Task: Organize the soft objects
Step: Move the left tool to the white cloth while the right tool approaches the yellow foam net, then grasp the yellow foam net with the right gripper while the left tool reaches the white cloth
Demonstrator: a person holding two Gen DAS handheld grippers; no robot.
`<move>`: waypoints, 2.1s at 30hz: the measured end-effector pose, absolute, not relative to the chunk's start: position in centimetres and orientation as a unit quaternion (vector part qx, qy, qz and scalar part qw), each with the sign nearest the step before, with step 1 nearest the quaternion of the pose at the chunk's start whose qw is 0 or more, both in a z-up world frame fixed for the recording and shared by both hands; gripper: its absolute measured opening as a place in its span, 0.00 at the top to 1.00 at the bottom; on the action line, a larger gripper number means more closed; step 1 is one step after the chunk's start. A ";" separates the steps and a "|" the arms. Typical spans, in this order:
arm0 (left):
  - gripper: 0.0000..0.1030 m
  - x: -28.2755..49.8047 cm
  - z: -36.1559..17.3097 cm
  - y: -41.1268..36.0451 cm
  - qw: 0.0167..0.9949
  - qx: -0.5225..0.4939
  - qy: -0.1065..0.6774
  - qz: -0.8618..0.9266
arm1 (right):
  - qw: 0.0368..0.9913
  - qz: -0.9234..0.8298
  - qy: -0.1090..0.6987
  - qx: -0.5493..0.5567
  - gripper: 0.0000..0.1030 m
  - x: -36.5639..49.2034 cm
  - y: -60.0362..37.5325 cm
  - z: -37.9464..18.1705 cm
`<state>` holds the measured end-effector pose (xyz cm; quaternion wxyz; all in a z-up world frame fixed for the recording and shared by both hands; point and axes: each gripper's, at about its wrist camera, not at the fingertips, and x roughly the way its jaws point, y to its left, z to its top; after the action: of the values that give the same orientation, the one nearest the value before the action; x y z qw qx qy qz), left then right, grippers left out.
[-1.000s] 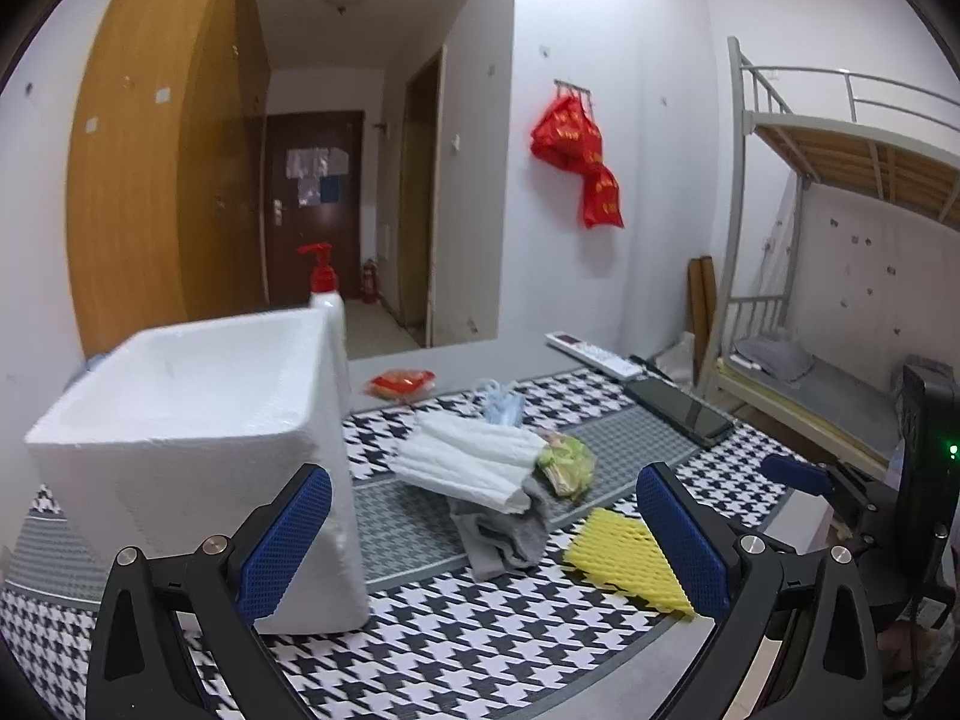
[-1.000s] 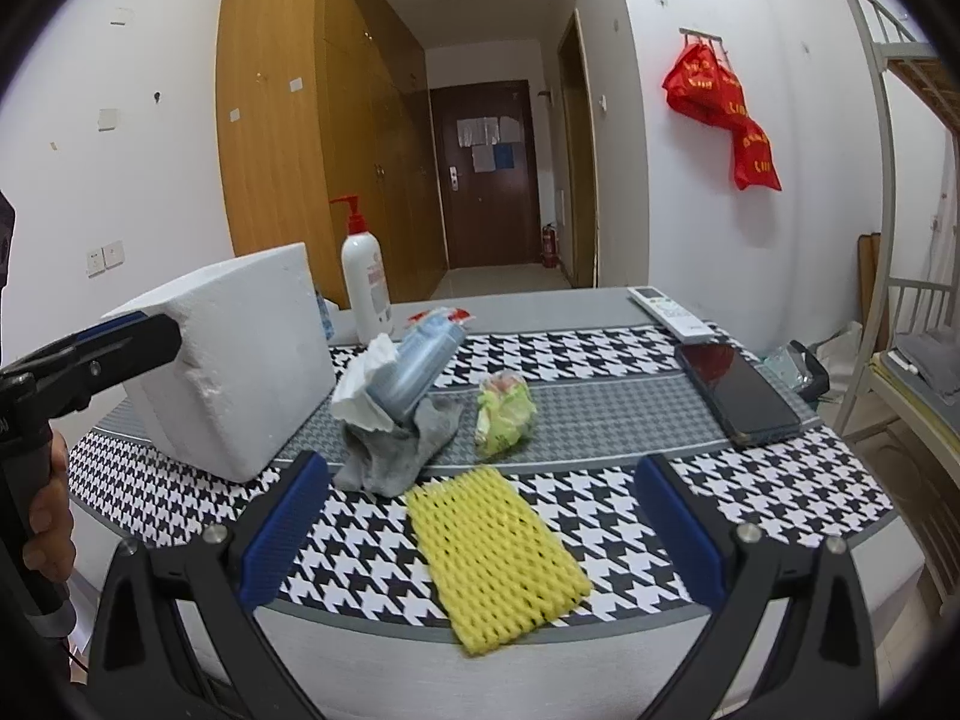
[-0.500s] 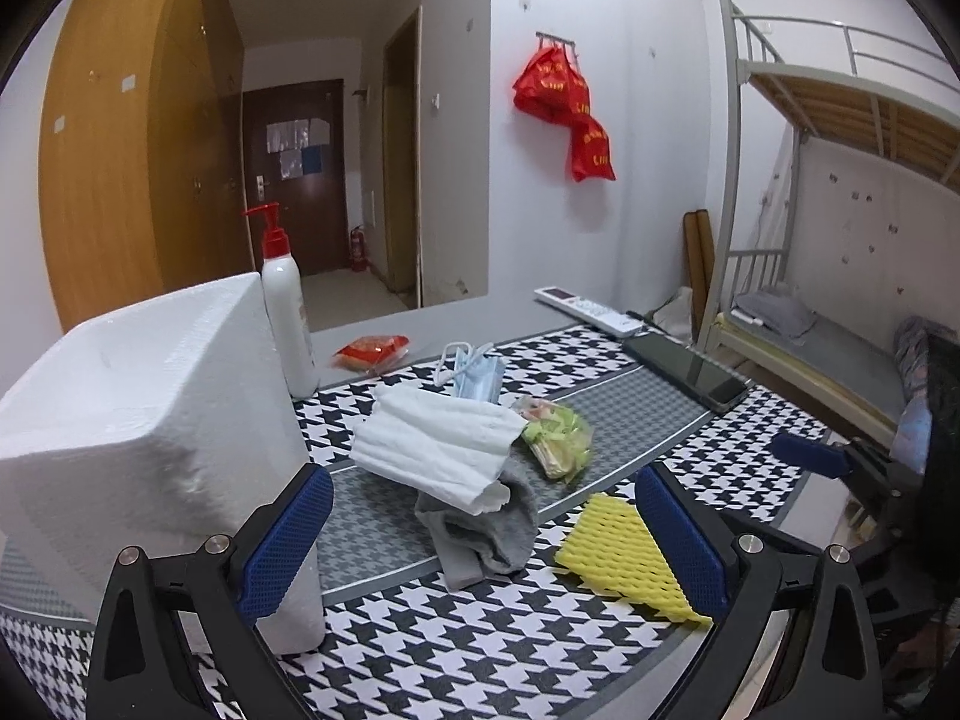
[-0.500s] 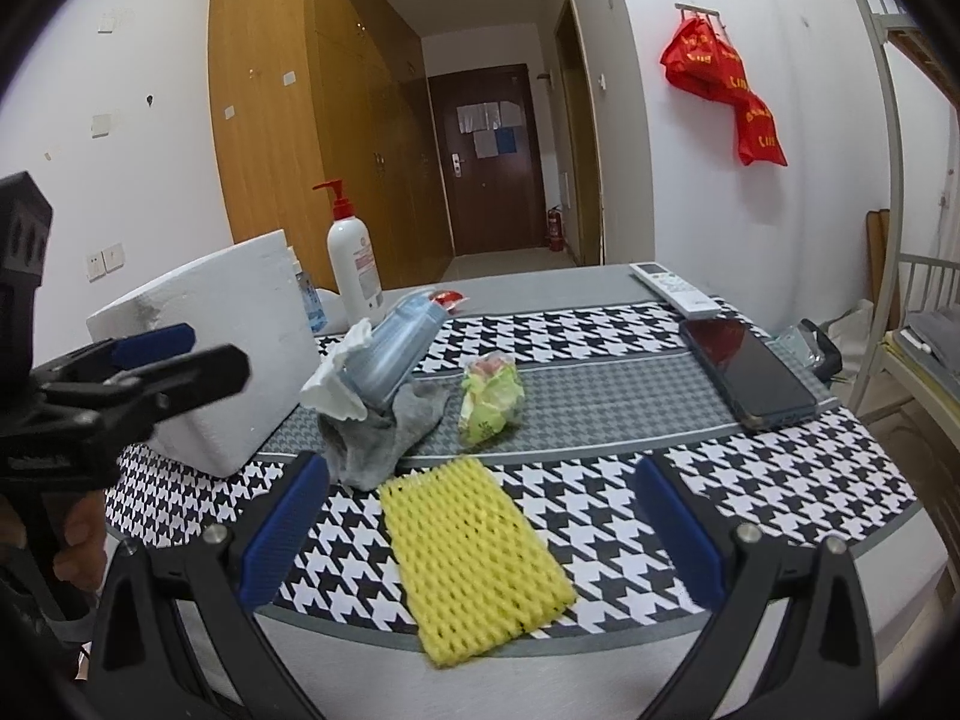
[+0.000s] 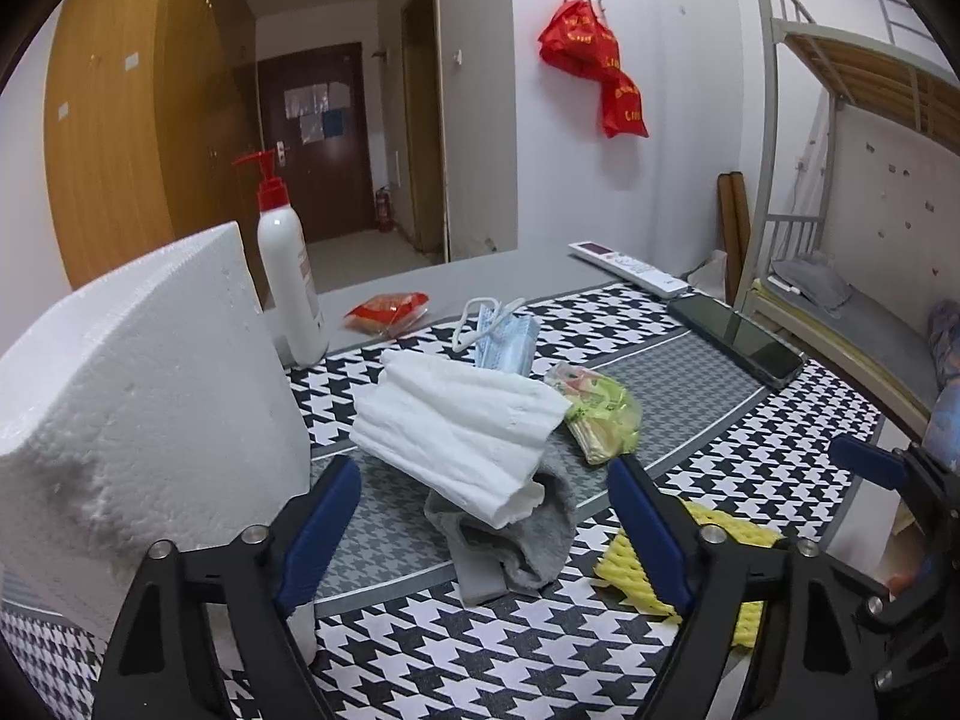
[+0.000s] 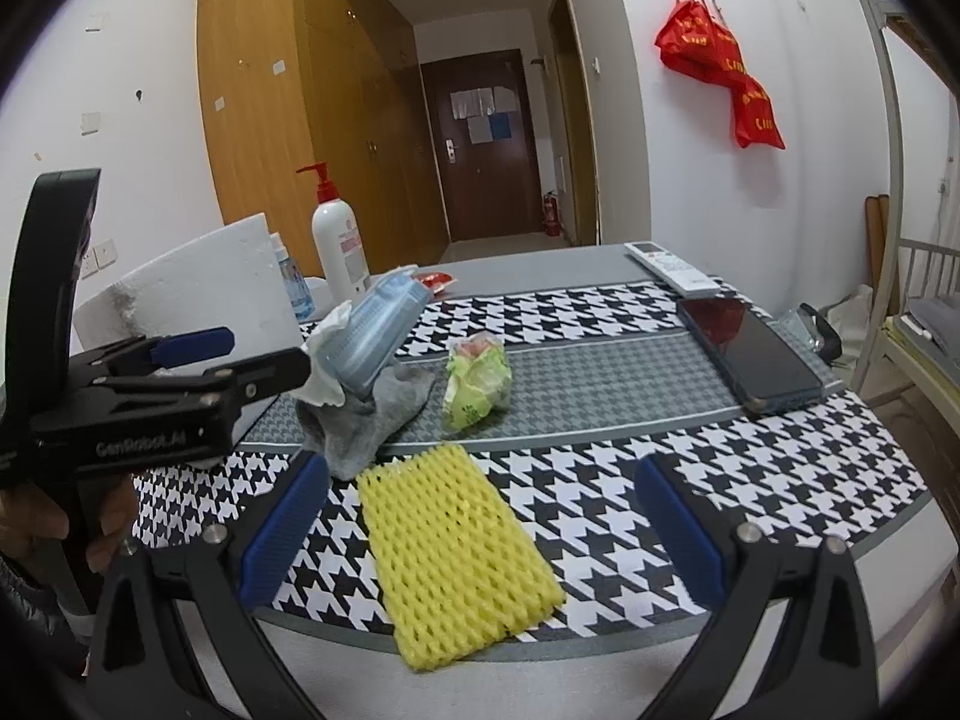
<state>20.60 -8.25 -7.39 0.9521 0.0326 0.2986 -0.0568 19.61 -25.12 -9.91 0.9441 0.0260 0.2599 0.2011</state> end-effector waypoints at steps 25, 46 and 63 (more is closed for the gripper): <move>0.96 19.5 -7.6 -6.8 0.947 0.031 0.292 -0.130 | 0.952 0.138 0.272 0.029 0.00 18.3 -23.0 -9.2; 0.44 19.0 -7.7 -7.3 0.952 0.025 0.285 -0.111 | 0.939 0.170 0.300 0.000 0.00 19.6 -23.0 -10.8; 0.32 21.2 -8.8 -8.0 0.947 0.036 0.309 -0.080 | 0.922 0.201 0.329 -0.044 0.17 21.2 -21.8 -13.1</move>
<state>21.15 -7.96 -8.81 0.9470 0.0360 0.3089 -0.0800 21.17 -21.79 -13.10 0.9218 -0.0441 0.3286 0.2009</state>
